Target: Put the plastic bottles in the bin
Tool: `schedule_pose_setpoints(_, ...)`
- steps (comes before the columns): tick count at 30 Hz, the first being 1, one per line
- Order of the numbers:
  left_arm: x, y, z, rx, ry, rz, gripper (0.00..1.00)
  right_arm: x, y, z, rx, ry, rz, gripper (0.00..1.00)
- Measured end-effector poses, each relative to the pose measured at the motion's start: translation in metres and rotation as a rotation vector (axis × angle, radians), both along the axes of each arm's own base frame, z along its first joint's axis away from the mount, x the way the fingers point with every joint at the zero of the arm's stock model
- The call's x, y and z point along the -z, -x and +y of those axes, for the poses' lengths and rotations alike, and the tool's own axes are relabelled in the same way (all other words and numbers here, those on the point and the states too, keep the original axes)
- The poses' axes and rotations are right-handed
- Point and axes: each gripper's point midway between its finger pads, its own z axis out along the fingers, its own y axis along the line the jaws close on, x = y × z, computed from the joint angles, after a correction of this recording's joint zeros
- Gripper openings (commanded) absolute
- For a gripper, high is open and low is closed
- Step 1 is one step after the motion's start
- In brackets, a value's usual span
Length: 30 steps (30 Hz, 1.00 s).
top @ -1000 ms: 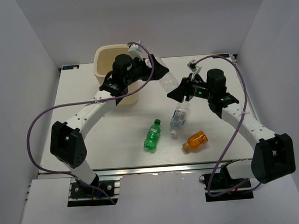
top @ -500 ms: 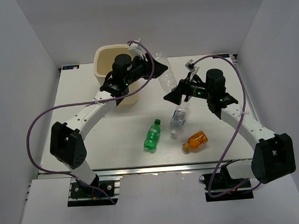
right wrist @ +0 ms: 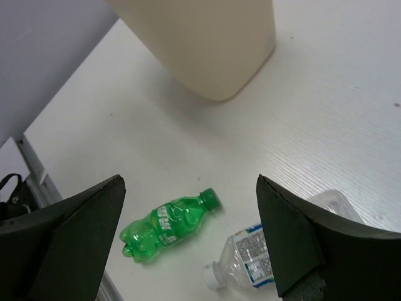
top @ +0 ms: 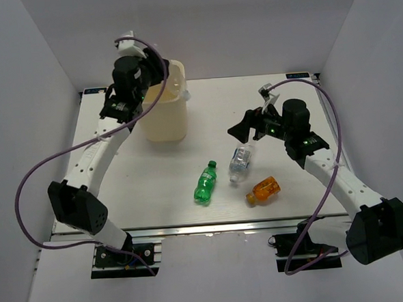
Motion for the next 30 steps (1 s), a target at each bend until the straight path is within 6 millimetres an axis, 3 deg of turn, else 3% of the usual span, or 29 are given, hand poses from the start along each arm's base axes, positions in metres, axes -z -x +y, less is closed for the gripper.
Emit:
schedule_pose_setpoints(2,-0.017,-0.001,0.034,-0.114,-0.011,-0.035,0.15,0.007,-0.001,-0.007,0.046,0.023,0.009,0.89)
schedule_pose_setpoints(7,-0.058,0.014,0.091,-0.32,-0.027,-0.122,0.18,0.037,-0.003,-0.026,0.16,0.078,0.057,0.89)
schedule_pose_setpoints(10,-0.061,0.013,0.116,-0.412,-0.049,-0.13,0.19,0.05,0.0,-0.037,0.214,0.107,0.077,0.89)
schedule_pose_setpoints(13,-0.044,0.0,0.131,-0.467,-0.093,-0.098,0.33,0.05,-0.001,-0.043,0.247,0.12,0.069,0.89)
schedule_pose_setpoints(14,-0.036,-0.006,0.133,-0.473,-0.109,-0.083,0.55,0.049,-0.002,-0.044,0.255,0.122,0.065,0.89)
schedule_pose_setpoints(17,-0.007,-0.022,0.131,-0.468,-0.165,-0.028,0.83,0.049,-0.003,-0.046,0.269,0.128,0.06,0.89)
schedule_pose_setpoints(18,0.003,-0.026,0.128,-0.456,-0.181,-0.007,0.98,0.049,-0.004,-0.047,0.273,0.132,0.062,0.89)
schedule_pose_setpoints(21,0.026,-0.033,0.122,-0.423,-0.217,0.05,0.98,0.052,-0.003,-0.049,0.281,0.142,0.07,0.89)
schedule_pose_setpoints(24,0.033,-0.033,0.116,-0.384,-0.233,0.077,0.98,0.055,-0.003,-0.053,0.296,0.152,0.069,0.89)
schedule_pose_setpoints(30,0.009,-0.012,0.099,-0.312,-0.185,0.043,0.98,0.059,-0.002,-0.063,0.348,0.17,0.066,0.89)
